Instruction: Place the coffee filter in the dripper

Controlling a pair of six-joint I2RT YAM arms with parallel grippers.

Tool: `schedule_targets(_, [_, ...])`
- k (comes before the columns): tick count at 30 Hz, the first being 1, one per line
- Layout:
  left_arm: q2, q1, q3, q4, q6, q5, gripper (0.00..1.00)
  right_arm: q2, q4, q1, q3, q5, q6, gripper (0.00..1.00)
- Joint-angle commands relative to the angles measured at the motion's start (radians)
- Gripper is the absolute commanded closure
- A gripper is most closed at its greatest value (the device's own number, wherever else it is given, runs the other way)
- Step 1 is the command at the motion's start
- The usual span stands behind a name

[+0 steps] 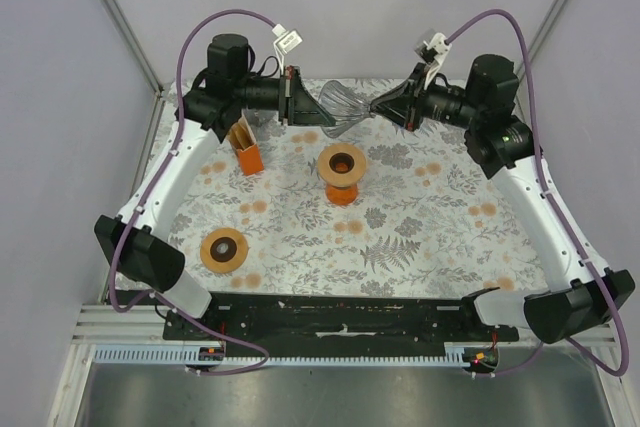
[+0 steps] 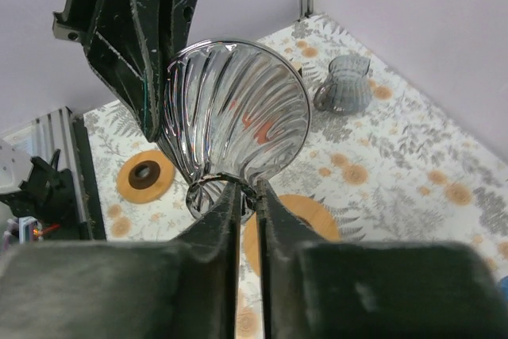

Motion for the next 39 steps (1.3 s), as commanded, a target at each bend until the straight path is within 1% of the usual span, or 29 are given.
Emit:
schedule_targets(1, [-0.015,-0.011,0.018,-0.103,0.139,-0.047,0.98,0.004,0.000,0.014,-0.008,0.056,-0.039,0.65])
schedule_targets(2, [-0.010,-0.014,0.046,-0.181,0.235,-0.109,0.98,0.001,-0.024,0.014,-0.008,0.077,-0.039,0.56])
schedule_targets(3, [-0.009,-0.014,0.070,-0.258,0.322,-0.174,0.98,-0.004,-0.043,0.017,-0.008,0.100,-0.082,0.48])
schedule_targets(5, [0.001,-0.022,0.133,-0.393,0.500,-0.339,0.98,-0.016,-0.078,0.011,-0.012,0.153,-0.104,0.41])
schedule_targets(6, [0.005,-0.036,0.165,-0.447,0.574,-0.462,0.98,-0.024,-0.089,0.006,-0.013,0.173,-0.105,0.38])
schedule_targets(7, [0.004,-0.054,0.184,-0.496,0.655,-0.572,0.98,-0.030,-0.100,-0.003,-0.013,0.189,-0.101,0.36])
schedule_targets(9, [-0.015,-0.097,0.185,-0.535,0.791,-0.759,0.98,-0.033,-0.118,-0.020,-0.005,0.210,-0.081,0.33])
schedule_targets(11, [-0.039,-0.158,0.169,-0.568,0.929,-0.915,0.98,-0.027,-0.147,-0.031,0.016,0.222,-0.061,0.32])
schedule_targets(14, [-0.055,-0.275,0.167,-0.648,1.093,-1.128,0.98,0.016,-0.228,-0.034,0.099,0.242,-0.050,0.28])
schedule_targets(15, [-0.059,-0.312,0.164,-0.668,1.142,-1.194,0.98,0.030,-0.262,-0.034,0.129,0.242,-0.020,0.26])
schedule_targets(18, [-0.076,-0.387,0.126,-0.707,1.265,-1.350,0.98,0.073,-0.319,-0.032,0.223,0.213,0.020,0.24])
schedule_targets(22, [-0.128,-0.467,0.031,-0.707,1.438,-1.489,0.98,0.091,-0.334,0.003,0.269,0.226,0.056,0.25])
schedule_targets(25, [-0.177,-0.554,-0.038,-0.672,1.550,-1.582,0.98,0.125,-0.363,0.046,0.310,0.239,0.062,0.26])
schedule_targets(28, [-0.234,-0.637,-0.139,-0.575,1.656,-1.661,0.98,0.166,-0.411,0.110,0.350,0.266,0.045,0.25])
schedule_targets(31, [-0.300,-0.695,-0.274,-0.436,1.763,-1.713,0.98,0.209,-0.451,0.175,0.376,0.294,0.025,0.20])
schedule_targets(35, [-0.372,-0.722,-0.417,-0.290,1.892,-1.763,0.98,0.272,-0.509,0.241,0.418,0.326,0.004,0.19])
schedule_targets(39, [-0.371,-0.723,-0.433,-0.246,1.906,-1.790,0.98,0.320,-0.563,0.279,0.429,0.352,-0.021,0.22])
